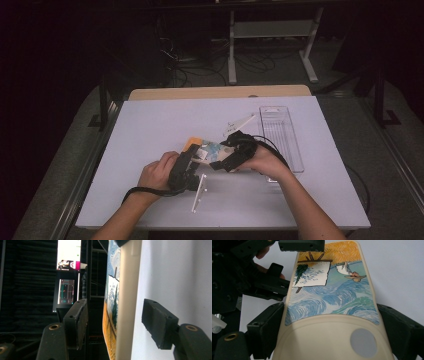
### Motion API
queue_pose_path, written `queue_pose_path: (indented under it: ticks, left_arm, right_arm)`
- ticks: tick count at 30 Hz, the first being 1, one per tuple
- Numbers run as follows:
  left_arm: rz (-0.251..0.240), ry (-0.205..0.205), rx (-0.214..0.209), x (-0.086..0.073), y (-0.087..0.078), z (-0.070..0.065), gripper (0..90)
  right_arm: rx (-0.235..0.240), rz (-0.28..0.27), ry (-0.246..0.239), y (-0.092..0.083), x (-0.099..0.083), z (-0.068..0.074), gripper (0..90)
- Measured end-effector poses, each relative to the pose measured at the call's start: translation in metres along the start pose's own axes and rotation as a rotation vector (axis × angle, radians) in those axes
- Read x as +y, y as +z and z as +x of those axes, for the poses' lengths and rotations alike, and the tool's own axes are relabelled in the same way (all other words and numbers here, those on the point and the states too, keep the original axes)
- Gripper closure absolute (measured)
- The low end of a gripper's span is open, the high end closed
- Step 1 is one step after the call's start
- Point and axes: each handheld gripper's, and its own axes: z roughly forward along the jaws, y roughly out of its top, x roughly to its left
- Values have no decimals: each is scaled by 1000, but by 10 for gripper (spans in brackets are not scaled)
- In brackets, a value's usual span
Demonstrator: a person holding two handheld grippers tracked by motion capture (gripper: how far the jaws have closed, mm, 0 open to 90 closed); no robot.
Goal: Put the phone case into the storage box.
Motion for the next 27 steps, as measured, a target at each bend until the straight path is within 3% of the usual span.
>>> queue_pose_path:
  ticks: [27]
  left_arm:
    - [-8, 55, -13, 5, -2, 1, 719]
  right_arm:
    - [12, -6, 14, 2, 1, 0, 109]
